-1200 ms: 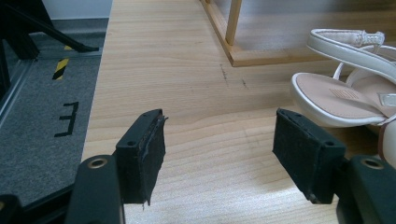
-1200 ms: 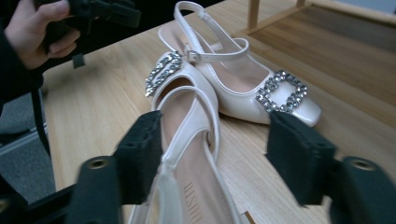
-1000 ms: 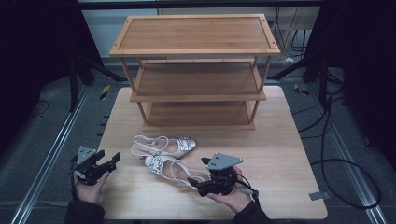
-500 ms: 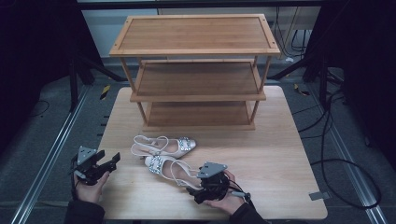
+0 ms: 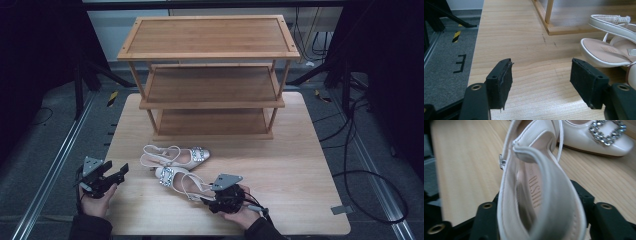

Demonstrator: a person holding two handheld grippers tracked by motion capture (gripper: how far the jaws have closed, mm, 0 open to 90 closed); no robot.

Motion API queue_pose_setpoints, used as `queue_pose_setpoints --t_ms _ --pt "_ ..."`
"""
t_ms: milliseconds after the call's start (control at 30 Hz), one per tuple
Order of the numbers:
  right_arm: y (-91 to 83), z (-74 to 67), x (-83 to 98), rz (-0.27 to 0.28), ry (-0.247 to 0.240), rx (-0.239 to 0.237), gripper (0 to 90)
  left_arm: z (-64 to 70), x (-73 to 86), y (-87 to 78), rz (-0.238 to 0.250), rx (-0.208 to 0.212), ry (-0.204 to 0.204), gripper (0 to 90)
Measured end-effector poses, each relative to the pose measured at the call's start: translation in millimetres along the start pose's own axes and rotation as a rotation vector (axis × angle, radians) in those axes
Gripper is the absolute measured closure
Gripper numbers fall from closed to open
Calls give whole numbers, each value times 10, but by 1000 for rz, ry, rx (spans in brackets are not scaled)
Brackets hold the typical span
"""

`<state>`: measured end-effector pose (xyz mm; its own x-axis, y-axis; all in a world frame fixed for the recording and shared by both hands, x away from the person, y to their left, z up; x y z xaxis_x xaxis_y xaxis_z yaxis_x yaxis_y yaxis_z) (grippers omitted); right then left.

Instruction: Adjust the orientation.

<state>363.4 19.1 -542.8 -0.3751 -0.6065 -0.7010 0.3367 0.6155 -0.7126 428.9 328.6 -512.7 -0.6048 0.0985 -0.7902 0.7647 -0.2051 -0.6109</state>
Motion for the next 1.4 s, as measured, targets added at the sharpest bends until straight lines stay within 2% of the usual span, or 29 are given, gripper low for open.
queue_pose_setpoints --t_ms 67,200,300,500,533,667,867,900,933,1067,1133,1167,1267,1400 --pt "-6 -26 -4 1 -1 -14 493 1 0 0 0 0 0 328" --pt "-34 -73 -27 29 56 -86 503 0 -2 -4 2 2 -1 328" --pt "-63 -84 -51 45 83 -112 508 -6 -3 -7 3 1 -1 329" --pt "-183 -182 -66 71 185 -249 558 -2 -4 -12 4 1 1 328" --pt "-185 -182 -63 69 193 -248 557 -2 -4 -12 4 1 1 328" --pt "-179 -133 -65 81 174 -233 540 1 -2 -9 3 1 1 328" --pt "-159 -41 -19 71 154 -186 503 3 0 -5 2 2 0 328" --pt "-158 -15 -9 69 146 -168 488 3 0 -5 2 2 0 328" --pt "-155 37 13 60 128 -123 460 2 0 -4 2 2 0 327" --pt "-154 77 23 78 126 -107 436 0 4 -2 -1 2 0 327" --pt "-164 94 13 85 110 -77 412 0 4 -3 0 2 1 327" --pt "-164 94 13 85 110 -77 412 1 3 -3 0 3 1 327" --pt "-187 160 7 89 84 -15 357 2 5 -1 -1 1 2 327" --pt "-165 166 -8 92 51 7 340 4 5 3 -2 1 5 327"
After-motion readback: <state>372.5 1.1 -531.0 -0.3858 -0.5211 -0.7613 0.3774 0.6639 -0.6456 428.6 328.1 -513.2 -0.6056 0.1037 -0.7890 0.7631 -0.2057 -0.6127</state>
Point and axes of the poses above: each handheld gripper's, and its own axes: y roughly forward along the jaws, x roughly out of its underside, z roughly to its right, the point moved 10 cm from there along y, roughly forward along the jaws, and after that the axes turned 7 degrees about -z, right-handed, at the moved point
